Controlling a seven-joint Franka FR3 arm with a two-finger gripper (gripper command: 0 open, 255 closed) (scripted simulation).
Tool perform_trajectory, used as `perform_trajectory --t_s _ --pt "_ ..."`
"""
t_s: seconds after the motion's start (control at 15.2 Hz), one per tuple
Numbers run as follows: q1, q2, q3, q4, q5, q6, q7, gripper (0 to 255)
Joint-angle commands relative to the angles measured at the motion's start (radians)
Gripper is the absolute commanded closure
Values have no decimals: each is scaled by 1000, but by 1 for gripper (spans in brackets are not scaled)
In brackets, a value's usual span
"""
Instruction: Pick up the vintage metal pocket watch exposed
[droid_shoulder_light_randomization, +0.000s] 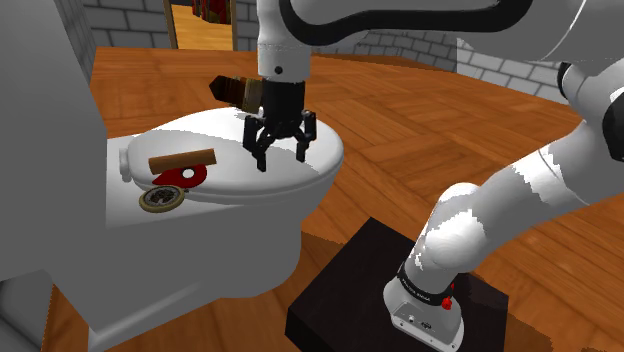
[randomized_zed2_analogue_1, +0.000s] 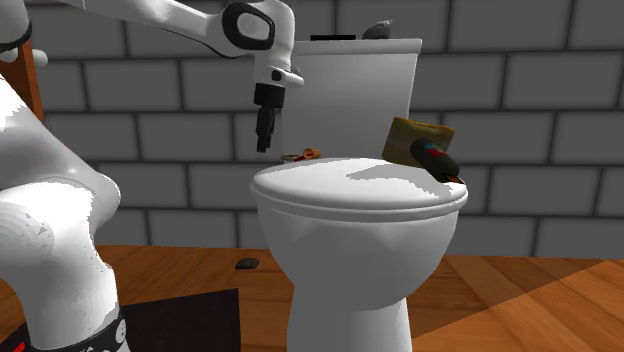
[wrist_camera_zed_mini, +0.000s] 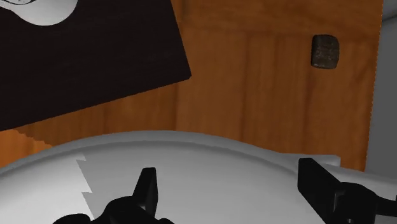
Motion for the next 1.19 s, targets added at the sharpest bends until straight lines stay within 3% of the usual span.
perform_trajectory --t_s 0.0,0.59,0.99,1.12 --pt "0 63 43 53 13 11 80 0" --pt "14 407 204 367 -31 38 434 0" --pt "87 677 254 638 -135 18 664 0" --pt "87 673 252 607 -132 45 657 0"
